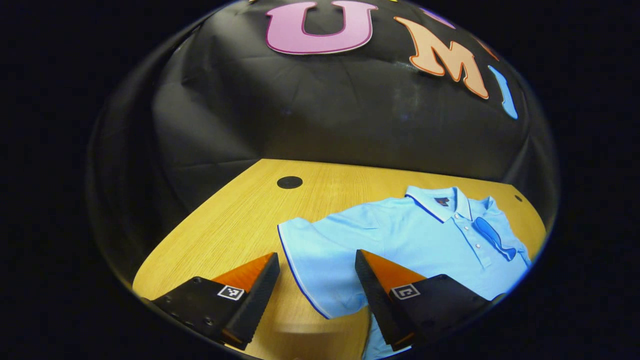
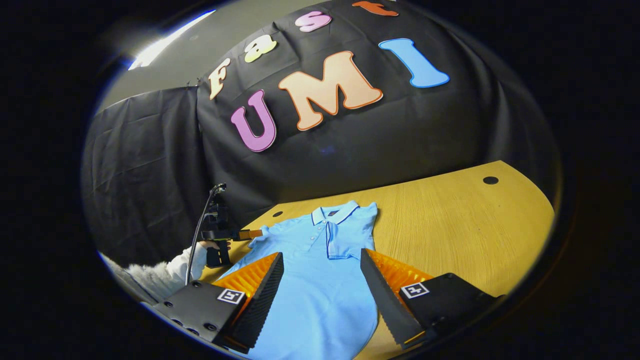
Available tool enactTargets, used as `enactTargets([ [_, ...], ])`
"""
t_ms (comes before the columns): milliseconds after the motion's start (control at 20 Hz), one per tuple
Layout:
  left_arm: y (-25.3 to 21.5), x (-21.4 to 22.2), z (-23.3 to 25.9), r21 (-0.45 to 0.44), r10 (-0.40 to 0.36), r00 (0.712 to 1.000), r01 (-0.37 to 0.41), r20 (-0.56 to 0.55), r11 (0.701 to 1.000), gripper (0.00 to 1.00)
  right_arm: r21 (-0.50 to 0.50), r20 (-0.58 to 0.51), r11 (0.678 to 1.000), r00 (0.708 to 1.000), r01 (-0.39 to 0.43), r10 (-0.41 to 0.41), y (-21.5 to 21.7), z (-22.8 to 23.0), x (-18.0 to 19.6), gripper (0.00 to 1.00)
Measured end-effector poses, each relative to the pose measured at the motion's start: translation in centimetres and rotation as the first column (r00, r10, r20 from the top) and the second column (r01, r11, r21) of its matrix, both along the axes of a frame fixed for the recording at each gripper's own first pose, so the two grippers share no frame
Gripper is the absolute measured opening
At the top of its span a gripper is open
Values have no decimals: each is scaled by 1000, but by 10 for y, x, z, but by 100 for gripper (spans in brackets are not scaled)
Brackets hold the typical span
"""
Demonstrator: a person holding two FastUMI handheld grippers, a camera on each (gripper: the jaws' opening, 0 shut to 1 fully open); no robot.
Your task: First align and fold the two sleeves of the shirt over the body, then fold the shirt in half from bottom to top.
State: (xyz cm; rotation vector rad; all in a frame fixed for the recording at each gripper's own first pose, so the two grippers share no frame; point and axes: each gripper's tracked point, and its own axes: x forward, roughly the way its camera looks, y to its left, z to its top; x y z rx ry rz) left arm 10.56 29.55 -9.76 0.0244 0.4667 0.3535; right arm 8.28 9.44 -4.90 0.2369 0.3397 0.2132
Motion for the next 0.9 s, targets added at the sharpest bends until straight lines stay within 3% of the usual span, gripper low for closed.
enactTargets([
  [200, 6, -1, -12, -56, 38, 997, -41, -62, 998, 88, 18, 27, 1000, 1000, -4, 3, -4, 13, -13, 97],
  [350, 12, 4, -12, -49, 36, 997, -39, -71, 998, 84, -2, 26, 1000, 1000, 1, -1, -11, 11, -26, 97],
  [400, 12, 3, -14, -42, 28, 996, -31, -81, 999, 83, -6, 16, 1000, 1000, 4, -4, -13, 8, -31, 92],
  [450, 10, 5, -14, -43, 14, 996, -18, -84, 999, 79, -7, 8, 1000, 1000, 5, -5, -16, 6, -36, 97],
  [600, 5, 9, -17, -57, -14, 996, 9, -91, 998, 67, -2, 3, 1000, 1000, 18, -18, -24, 5, -41, 97],
  [700, -3, 12, -18, -80, -49, 995, 42, -89, 996, 46, 4, 9, 1000, 1000, 27, -28, -29, 6, -42, 97],
  [750, -6, 13, -17, -86, -64, 994, 57, -88, 995, 27, 8, 12, 1000, 999, 30, -31, -31, 6, -42, 97],
  [850, -8, 14, -19, -82, -79, 992, 71, -99, 994, 7, 10, 17, 999, 999, 31, -31, -32, 7, -42, 97],
  [900, -9, 13, -18, -82, -82, 991, 74, -101, 994, 6, 7, 18, 1000, 999, 29, -30, -32, 7, -42, 97],
])
